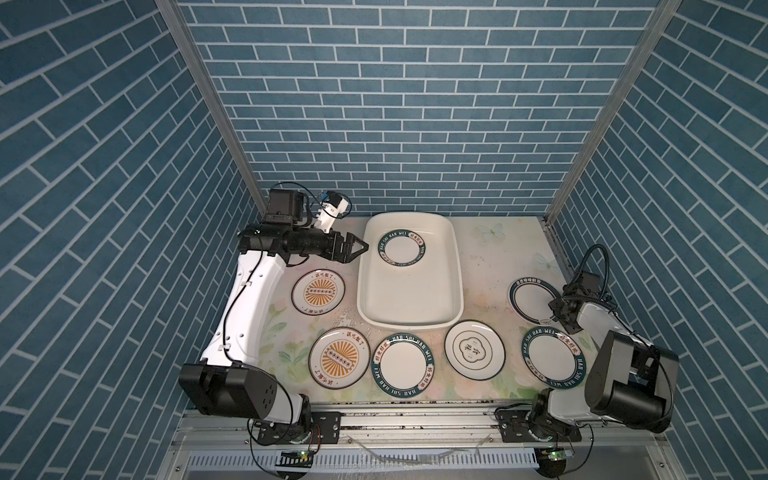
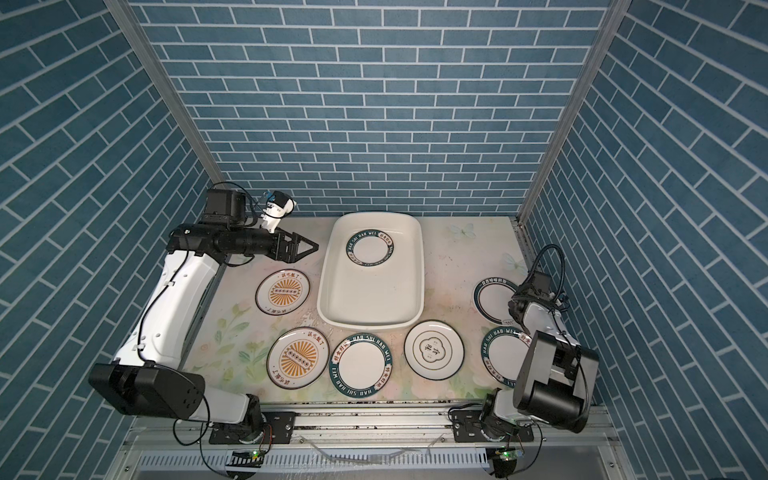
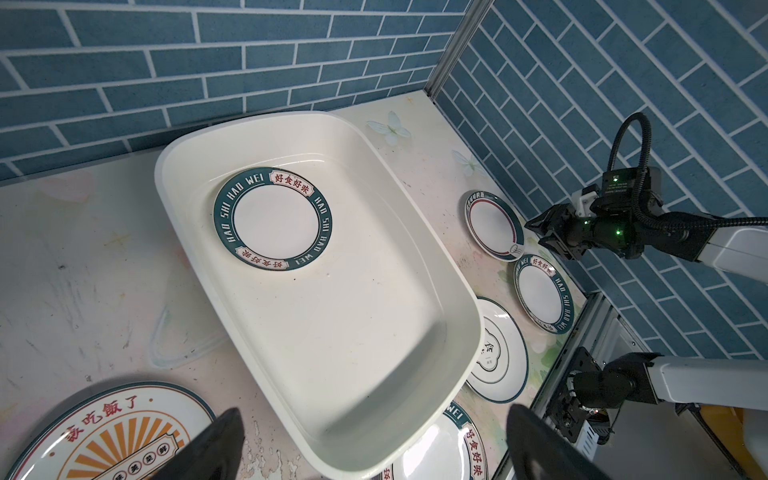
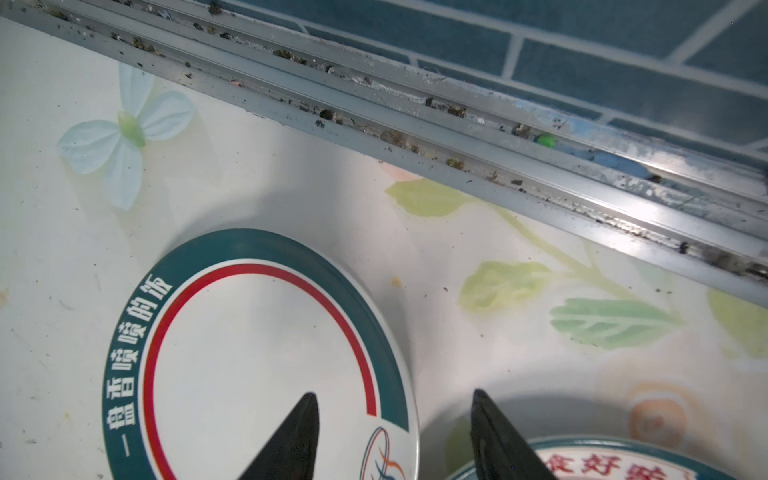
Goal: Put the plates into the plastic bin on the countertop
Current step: 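Move the right gripper back toward the red-striped plate nearer the robot, then grasp the edge of the red-striped green-rimmed plate with the right gripper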
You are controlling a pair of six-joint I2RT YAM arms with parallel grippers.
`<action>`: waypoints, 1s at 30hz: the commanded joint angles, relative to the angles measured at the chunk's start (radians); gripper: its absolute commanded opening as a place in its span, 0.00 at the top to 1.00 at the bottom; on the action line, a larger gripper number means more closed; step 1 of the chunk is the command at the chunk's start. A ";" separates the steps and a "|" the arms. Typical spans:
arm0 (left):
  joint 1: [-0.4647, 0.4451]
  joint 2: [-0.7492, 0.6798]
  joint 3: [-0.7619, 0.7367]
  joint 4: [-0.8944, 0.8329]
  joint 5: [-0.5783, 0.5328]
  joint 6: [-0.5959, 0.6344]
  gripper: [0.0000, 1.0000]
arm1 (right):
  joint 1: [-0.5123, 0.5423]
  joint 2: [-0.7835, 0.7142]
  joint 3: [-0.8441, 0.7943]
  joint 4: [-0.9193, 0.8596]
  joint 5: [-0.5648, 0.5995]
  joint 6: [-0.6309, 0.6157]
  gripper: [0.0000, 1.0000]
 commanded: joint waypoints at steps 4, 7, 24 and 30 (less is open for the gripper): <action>0.008 -0.007 -0.017 -0.008 0.003 0.016 0.01 | -0.018 0.060 -0.006 0.031 -0.061 -0.028 0.42; 0.007 -0.008 -0.018 -0.008 -0.001 0.017 0.00 | -0.020 0.067 -0.013 0.055 -0.083 -0.028 0.42; 0.008 -0.019 -0.024 -0.004 -0.012 0.020 0.00 | -0.020 0.173 -0.003 0.207 -0.343 -0.057 0.52; 0.008 -0.025 -0.035 0.000 -0.017 0.022 0.00 | -0.019 0.202 -0.021 0.271 -0.415 -0.034 0.56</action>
